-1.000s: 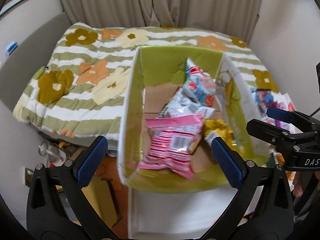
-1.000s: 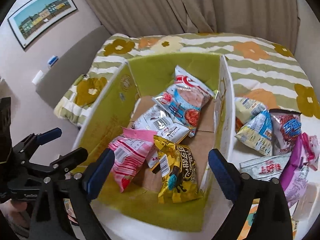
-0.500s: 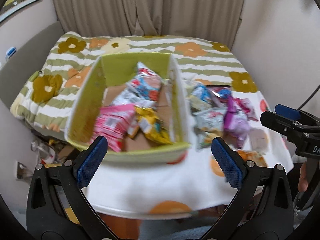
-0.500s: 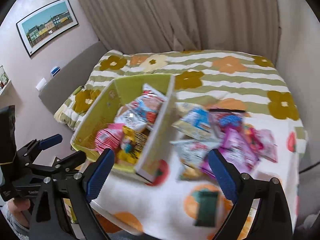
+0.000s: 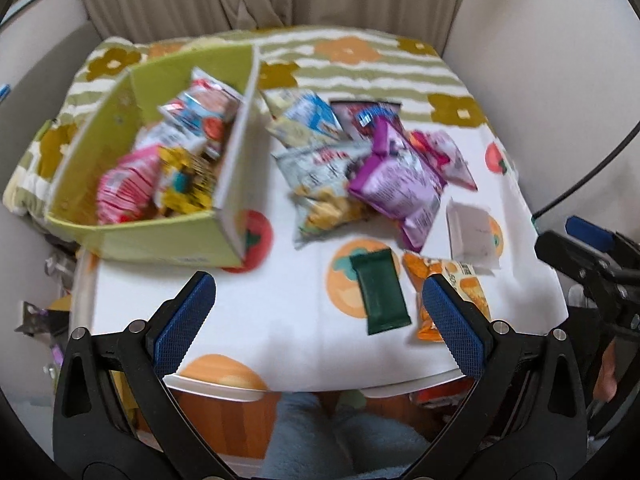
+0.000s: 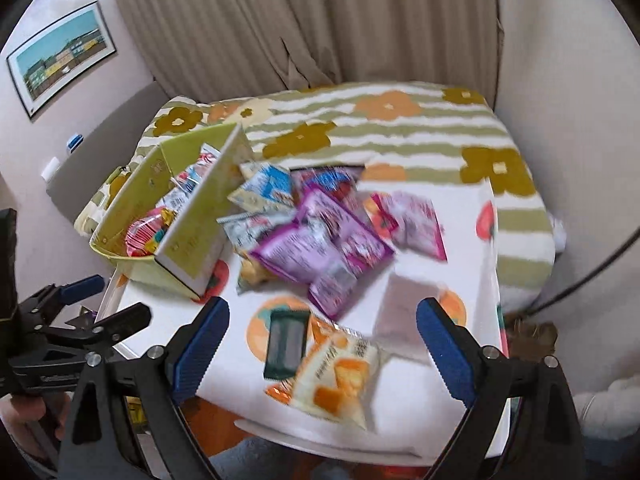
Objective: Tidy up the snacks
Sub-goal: 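Move both tools back over the remaining snacks on the table, then grasp the green bar with the left tool while the right tool grasps the orange cake packet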
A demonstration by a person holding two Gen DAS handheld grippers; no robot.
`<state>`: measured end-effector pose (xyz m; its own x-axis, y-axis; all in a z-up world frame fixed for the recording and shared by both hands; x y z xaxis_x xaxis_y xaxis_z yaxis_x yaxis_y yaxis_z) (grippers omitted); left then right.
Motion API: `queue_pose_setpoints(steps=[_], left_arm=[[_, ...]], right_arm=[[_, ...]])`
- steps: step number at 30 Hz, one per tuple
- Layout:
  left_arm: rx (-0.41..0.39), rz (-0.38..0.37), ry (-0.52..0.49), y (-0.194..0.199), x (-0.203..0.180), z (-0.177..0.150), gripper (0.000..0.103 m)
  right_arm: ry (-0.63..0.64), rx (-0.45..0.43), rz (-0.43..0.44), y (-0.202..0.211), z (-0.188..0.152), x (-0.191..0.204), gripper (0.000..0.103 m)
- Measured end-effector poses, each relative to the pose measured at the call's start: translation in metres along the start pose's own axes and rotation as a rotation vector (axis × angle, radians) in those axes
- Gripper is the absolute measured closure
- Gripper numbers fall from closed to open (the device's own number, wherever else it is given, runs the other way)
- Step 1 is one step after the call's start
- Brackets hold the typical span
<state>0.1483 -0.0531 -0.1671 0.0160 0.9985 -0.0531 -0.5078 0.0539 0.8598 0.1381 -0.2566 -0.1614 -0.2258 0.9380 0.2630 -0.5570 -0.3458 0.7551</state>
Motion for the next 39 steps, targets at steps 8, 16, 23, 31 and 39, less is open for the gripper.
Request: queue_pose_setpoints(steps=[8, 16, 23, 31, 39], left_arm=[[0.142, -0.025, 0.004, -0.060, -0.019, -0.015, 0.000], [0.206, -0.047, -0.045, -0.100, -0.029, -0.032, 0.000], [0.224, -0.066, -0.066, -0.119, -0.030, -0.040, 0.000], [0.232, -0.073, -0.074, -0.131, -0.037, -0.041, 0.001], [0.222, -0.064, -0.061, -0.140, -0.046, -0.036, 0.001]], right_arm=[[-0.155, 0.111, 0.051, -0.027, -0.029, -0.032, 0.009], [-0.303, 0.245, 0.070, -0.086, -0.047, -0.038, 0.009], [-0.292, 0.292, 0.024, -0.123, -0.048, -0.030, 0.010], [-0.272, 0.331, -0.026, -0.136, -0.055, -0.035, 0.014], [-0.270, 0.310, 0.000, -0.132, -0.058, -0.041, 0.040]])
Point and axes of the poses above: each gripper's, at about its wrist camera, not at the fingertips, and y roughly against the way its jaws point, x to its left, z to its top, the point moved 2 cm from there along -y, roughly the way its jaws point, and after that the axes turned 1 degree about -x, right-handed, at the moved point
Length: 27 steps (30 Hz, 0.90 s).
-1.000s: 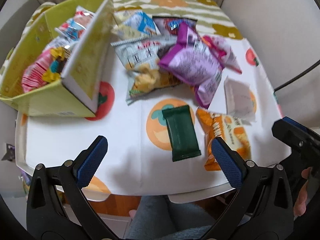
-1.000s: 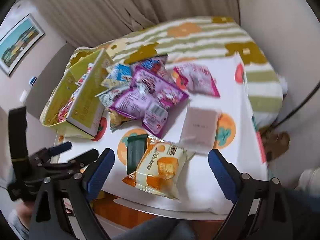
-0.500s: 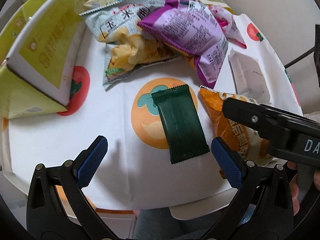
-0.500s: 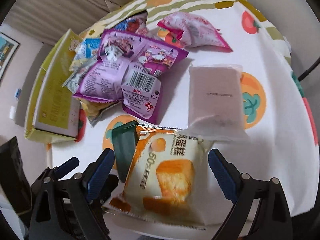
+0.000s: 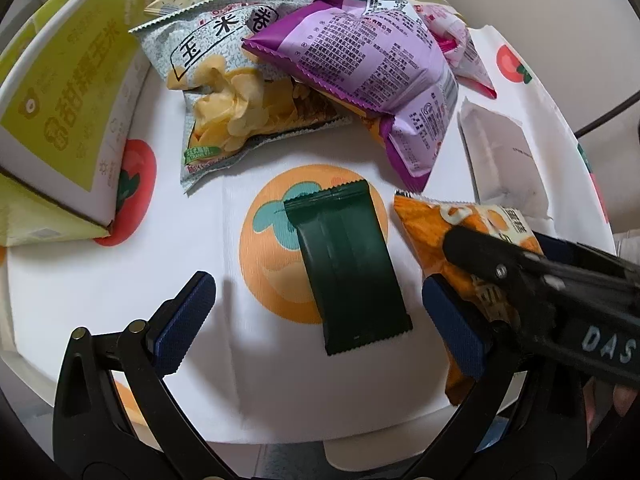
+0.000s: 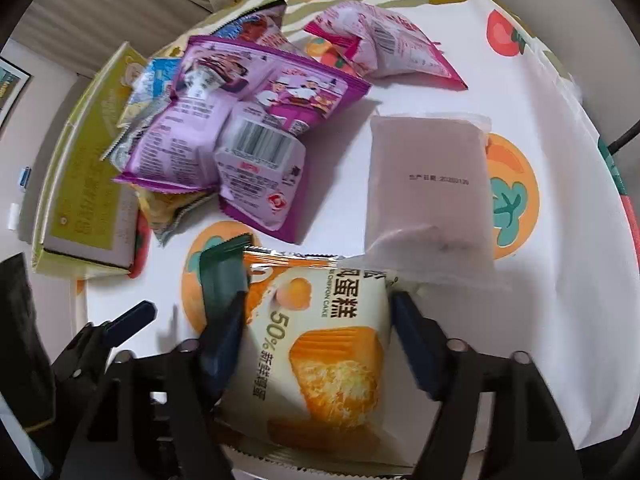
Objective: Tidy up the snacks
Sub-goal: 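Grasp the green bar with the left tool while the right tool grasps the orange cake packet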
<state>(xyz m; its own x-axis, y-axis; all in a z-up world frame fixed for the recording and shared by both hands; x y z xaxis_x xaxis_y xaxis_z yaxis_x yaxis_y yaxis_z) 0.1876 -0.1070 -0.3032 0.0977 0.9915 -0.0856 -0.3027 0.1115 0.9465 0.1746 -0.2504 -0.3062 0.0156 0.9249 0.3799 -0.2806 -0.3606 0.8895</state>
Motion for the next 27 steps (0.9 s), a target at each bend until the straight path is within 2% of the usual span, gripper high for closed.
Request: queue_pose_setpoints(steps=[13, 21, 23, 27], left_arm=[[-0.016, -0.012, -0.005, -0.009, -0.018, 0.006, 0.005], [-0.013, 0.014, -0.013, -0.011, -0.018, 0.009, 0.006], [0.006, 0.021, -0.008, -0.016, -0.018, 0.009, 0.025], [0.027, 0.044, -0.023, -0.023, -0.024, 0.007, 0.027]], right_arm=[[-0.037, -0.014, 0.041, 0.016, -0.007, -0.020, 0.044], [-0.069, -0.025, 0.081, 0.024, -0.008, -0.041, 0.044], [-0.071, -0.026, 0.084, 0.024, -0.007, -0.041, 0.044], [-0.055, -0.029, 0.073, 0.023, -0.010, -0.036, 0.044]])
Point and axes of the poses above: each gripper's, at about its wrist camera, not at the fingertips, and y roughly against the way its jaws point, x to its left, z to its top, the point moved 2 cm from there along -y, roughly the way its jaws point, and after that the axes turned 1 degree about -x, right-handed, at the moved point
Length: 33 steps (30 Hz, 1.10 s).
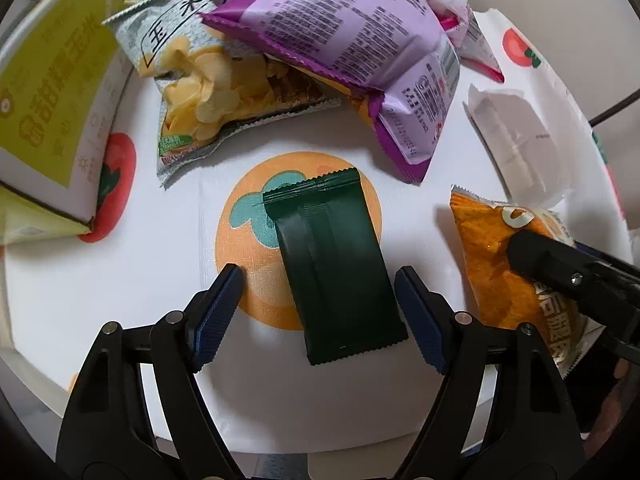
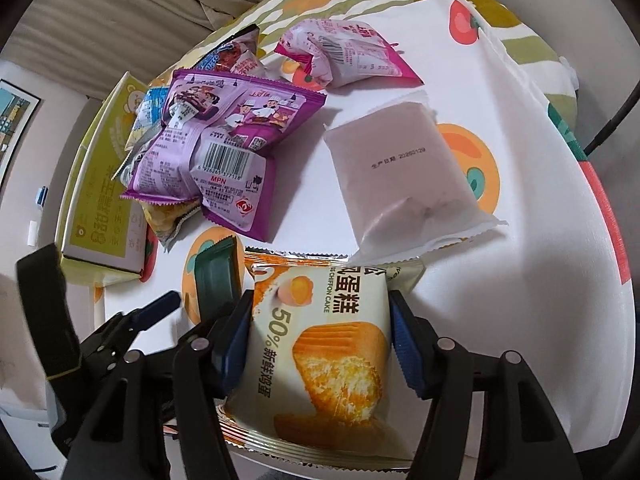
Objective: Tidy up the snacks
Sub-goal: 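Grasp the green bar with the left tool while the right tool grasps the orange cake packet, then carry the orange cake packet toward the box with the right tool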
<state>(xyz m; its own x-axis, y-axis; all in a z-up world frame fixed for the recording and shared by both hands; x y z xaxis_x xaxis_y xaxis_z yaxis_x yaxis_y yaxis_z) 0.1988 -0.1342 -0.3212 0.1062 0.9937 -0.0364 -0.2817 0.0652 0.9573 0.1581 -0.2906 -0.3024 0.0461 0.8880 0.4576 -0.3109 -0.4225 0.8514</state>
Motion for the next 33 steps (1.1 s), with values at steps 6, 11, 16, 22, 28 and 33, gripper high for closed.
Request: queue_pose_setpoints(steps=[6, 11, 16, 22, 28, 33], left_arm=[[0.003, 0.037, -0.023, -0.004, -0.012, 0.002, 0.027], [-0.010, 0.032, -0.055, 0.003, -0.017, 0.003, 0.057], [-0.008, 0.000, -0.048, 0.007, -0.008, 0.001, 0.058], [-0.024, -0.022, -0.017, 0.023, 0.011, -0.004, 0.058], [-0.074, -0.024, -0.002, 0.056, 0.029, -0.005, 0.058], [-0.150, -0.029, 0.013, 0.098, 0.039, 0.001, 0.058]], right_arm=[[-0.002, -0.005, -0.001, -0.003, -0.002, 0.003, 0.044], [0.013, -0.010, -0.023, -0.003, -0.005, 0.007, 0.044], [0.030, -0.013, -0.026, -0.005, -0.008, 0.014, 0.044], [0.041, -0.029, -0.022, -0.002, -0.009, 0.021, 0.044], [0.052, -0.043, 0.001, 0.010, -0.010, 0.034, 0.044], [0.088, -0.090, 0.043, 0.034, -0.004, 0.051, 0.044]])
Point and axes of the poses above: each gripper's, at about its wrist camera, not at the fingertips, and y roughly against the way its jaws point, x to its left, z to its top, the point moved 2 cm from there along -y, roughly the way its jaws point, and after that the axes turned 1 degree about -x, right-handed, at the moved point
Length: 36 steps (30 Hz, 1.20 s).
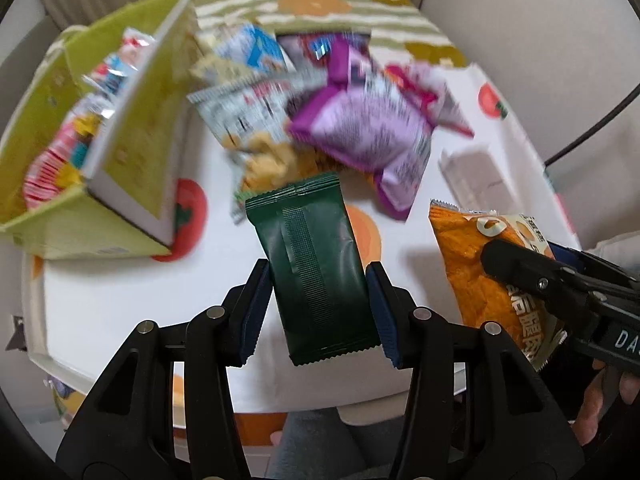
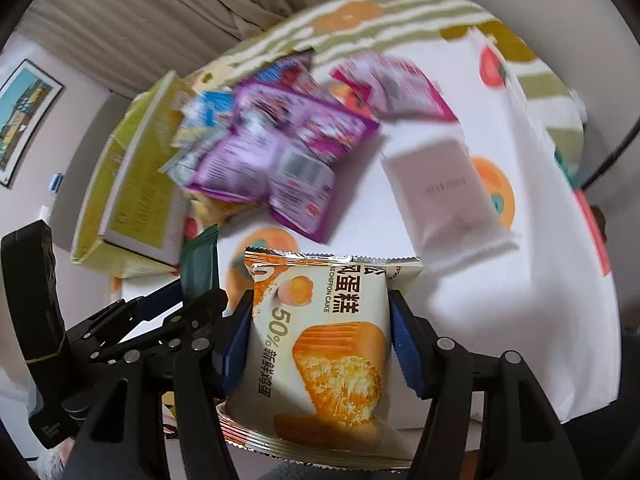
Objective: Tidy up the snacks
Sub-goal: 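Carry the orange cake packet toward the box with the right tool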
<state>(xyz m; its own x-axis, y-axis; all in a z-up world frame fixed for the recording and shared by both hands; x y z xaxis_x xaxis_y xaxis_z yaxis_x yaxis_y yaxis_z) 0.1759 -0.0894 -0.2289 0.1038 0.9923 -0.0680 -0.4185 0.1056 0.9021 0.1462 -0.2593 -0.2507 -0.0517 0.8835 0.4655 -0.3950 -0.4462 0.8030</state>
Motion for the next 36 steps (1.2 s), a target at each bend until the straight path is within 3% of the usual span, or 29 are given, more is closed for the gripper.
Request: queue_pose_setpoints(steps=[9, 18, 28, 36], left_arm=[[-0.166, 0.010, 0.069, 0.074, 0.039, 0.033, 0.058], [-0.257, 0.044, 0.111, 0.113, 0.138, 0.084, 0.058], [-0.217, 0.039, 0.107, 0.083, 0.260, 0.156, 0.058], [-0.134, -0.001, 0.037, 0.025, 0.313, 0.199, 0.056]], right_arm=[[0.141, -0.125, 0.059, 0.043, 0.034, 0.053, 0.044], [0.243, -0.202, 0.130, 0.039, 0.079, 0.141, 0.044], [0.253, -0.220, 0.149, -0.025, 0.139, 0.248, 0.044], [0.220, -0.199, 0.122, -0.072, 0.161, 0.284, 0.044]])
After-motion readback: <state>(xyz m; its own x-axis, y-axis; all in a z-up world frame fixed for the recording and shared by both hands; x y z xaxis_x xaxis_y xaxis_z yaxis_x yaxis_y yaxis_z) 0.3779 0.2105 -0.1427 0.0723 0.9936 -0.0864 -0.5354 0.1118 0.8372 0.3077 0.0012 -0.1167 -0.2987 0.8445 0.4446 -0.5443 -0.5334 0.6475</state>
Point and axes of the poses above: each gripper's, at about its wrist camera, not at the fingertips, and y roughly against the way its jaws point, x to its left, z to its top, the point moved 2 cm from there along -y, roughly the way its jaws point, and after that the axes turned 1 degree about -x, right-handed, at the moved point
